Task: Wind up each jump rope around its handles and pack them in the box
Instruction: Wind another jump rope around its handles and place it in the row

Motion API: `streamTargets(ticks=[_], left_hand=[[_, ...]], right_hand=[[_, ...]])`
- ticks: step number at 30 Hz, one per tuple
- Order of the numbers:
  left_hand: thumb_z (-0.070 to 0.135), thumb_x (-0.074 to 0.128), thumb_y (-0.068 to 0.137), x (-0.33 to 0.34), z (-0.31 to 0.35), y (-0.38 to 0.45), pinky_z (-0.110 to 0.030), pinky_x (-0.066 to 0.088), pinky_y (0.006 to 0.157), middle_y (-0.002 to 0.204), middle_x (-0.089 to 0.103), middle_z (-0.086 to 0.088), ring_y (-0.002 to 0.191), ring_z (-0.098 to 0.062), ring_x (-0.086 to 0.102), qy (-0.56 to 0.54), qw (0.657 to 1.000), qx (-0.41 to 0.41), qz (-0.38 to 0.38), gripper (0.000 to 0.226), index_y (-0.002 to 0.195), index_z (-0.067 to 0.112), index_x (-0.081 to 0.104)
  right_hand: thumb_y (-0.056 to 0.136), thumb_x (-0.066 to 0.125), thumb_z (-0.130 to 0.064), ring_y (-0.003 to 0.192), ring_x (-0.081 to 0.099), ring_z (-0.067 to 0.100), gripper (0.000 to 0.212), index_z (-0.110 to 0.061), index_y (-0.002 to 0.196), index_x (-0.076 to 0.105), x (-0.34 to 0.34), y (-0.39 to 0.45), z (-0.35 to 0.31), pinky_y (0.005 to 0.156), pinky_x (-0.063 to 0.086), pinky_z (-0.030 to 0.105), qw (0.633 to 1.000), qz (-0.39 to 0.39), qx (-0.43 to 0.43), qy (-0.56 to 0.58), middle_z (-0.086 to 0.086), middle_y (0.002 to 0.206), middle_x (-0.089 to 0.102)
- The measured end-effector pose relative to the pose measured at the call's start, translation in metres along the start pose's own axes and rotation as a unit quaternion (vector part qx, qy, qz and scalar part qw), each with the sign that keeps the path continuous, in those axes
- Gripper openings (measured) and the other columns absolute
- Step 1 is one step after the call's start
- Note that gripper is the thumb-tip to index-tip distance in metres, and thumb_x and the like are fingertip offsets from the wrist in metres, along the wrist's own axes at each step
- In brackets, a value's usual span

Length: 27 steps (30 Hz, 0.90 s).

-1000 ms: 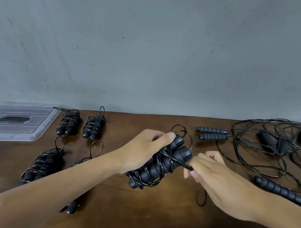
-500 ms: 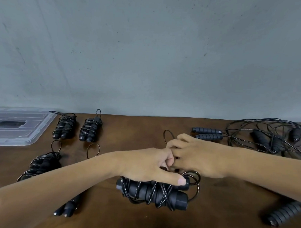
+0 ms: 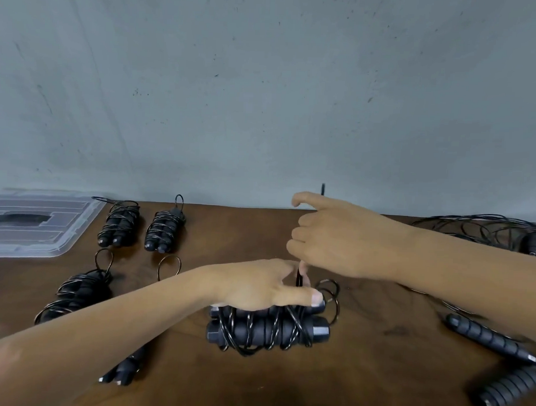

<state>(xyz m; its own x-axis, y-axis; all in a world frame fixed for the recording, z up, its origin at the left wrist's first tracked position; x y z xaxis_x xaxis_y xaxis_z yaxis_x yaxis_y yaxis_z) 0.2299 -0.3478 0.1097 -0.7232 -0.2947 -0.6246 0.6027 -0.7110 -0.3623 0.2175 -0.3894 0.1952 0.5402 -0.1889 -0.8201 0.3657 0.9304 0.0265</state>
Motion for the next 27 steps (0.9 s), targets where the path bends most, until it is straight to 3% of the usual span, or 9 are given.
streamTargets(ticks=[2,6,10,13,15,16,18,22,27], left_hand=[[0.066,0.053,0.098,-0.009,-0.004,0.003,-0.036,0.044,0.074,0.083,0.06,0.002,0.07,-0.009,0.051,-0.025,0.998,0.007,0.051,0.033,0.095,0.034,0.061],[0.058,0.055,0.1,-0.016,-0.016,0.008,-0.035,0.039,0.068,0.068,0.052,0.003,0.064,-0.016,0.046,-0.105,0.983,0.005,0.151,0.037,0.073,0.036,0.062],[0.062,0.056,0.099,-0.016,-0.025,0.01,-0.035,0.042,0.073,0.069,0.055,0.006,0.066,-0.012,0.049,-0.199,0.959,0.022,0.201,0.054,0.09,0.01,0.065],[0.072,0.057,0.093,-0.01,-0.025,0.009,-0.036,0.047,0.077,0.078,0.065,-0.006,0.072,-0.014,0.058,-0.234,0.95,0.036,0.204,0.069,0.1,0.004,0.065],[0.072,0.056,0.087,-0.006,-0.023,0.008,-0.033,0.051,0.079,0.083,0.07,-0.011,0.075,-0.014,0.063,-0.267,0.941,0.039,0.204,0.069,0.103,0.006,0.068],[0.071,0.055,0.086,-0.004,-0.022,0.009,-0.032,0.052,0.08,0.084,0.071,-0.011,0.076,-0.014,0.065,-0.282,0.936,0.04,0.206,0.067,0.103,0.008,0.07],[0.069,0.054,0.085,-0.002,-0.02,0.008,-0.029,0.054,0.077,0.08,0.071,-0.004,0.074,-0.012,0.066,-0.307,0.927,0.04,0.211,0.054,0.093,0.018,0.072],[0.067,0.053,0.091,0.004,-0.015,0.01,-0.028,0.052,0.074,0.075,0.066,0.007,0.071,-0.011,0.064,-0.362,0.902,0.048,0.232,0.042,0.069,0.034,0.067],[0.057,0.059,0.099,0.009,-0.006,0.013,-0.048,0.057,0.095,0.089,0.075,-0.001,0.085,-0.019,0.073,-0.39,0.88,0.049,0.268,0.039,0.09,0.022,0.076]], right_hand=[[0.088,0.067,-0.014,0.055,0.051,0.021,0.021,-0.019,0.071,0.056,-0.007,-0.002,0.003,0.093,0.046,0.041,1.0,-0.001,0.029,-0.002,-0.005,0.059,0.051],[0.075,0.059,0.0,0.057,0.043,0.019,0.019,-0.017,0.068,0.051,-0.02,-0.01,-0.005,0.067,0.046,0.037,0.995,0.021,0.091,0.027,-0.003,0.059,0.043],[0.061,0.054,0.005,0.059,0.05,0.02,0.026,-0.017,0.074,0.059,-0.02,-0.029,-0.005,0.062,0.051,0.037,0.984,0.036,0.156,0.082,-0.005,0.062,0.053],[0.064,0.067,0.007,0.063,0.055,0.018,0.035,-0.021,0.085,0.067,-0.013,-0.046,-0.001,0.065,0.046,0.028,0.963,0.053,0.236,0.116,-0.008,0.069,0.061],[0.064,0.081,0.007,0.064,0.057,0.017,0.039,-0.022,0.09,0.071,-0.009,-0.06,0.0,0.065,0.034,0.02,0.941,0.069,0.302,0.135,-0.009,0.074,0.066],[0.065,0.083,0.008,0.066,0.061,0.018,0.042,-0.021,0.094,0.073,-0.008,-0.066,-0.003,0.065,0.038,0.02,0.93,0.083,0.325,0.15,-0.007,0.08,0.069],[0.067,0.083,0.011,0.075,0.067,0.024,0.047,-0.017,0.104,0.075,-0.007,-0.075,-0.012,0.066,0.052,0.027,0.912,0.112,0.354,0.177,-0.004,0.092,0.074],[0.068,0.079,0.019,0.086,0.069,0.028,0.053,-0.01,0.113,0.075,0.0,-0.094,-0.027,0.077,0.056,0.031,0.883,0.166,0.398,0.187,0.0,0.103,0.074],[0.092,0.064,-0.005,0.102,0.065,0.015,0.027,-0.01,0.114,0.077,0.003,-0.119,-0.032,0.1,0.048,0.032,0.834,0.26,0.444,0.2,-0.001,0.111,0.076]])
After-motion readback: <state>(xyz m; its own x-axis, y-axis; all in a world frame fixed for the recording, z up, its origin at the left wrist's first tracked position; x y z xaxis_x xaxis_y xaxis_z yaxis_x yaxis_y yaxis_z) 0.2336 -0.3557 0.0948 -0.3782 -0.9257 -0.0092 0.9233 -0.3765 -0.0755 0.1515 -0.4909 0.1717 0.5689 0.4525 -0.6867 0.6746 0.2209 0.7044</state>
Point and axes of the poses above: each hand's wrist, its own y-axis towards the middle knuckle, its own x-axis out of the palm, z = x × y, the point moved 9 cm from there along y, towards the middle knuckle
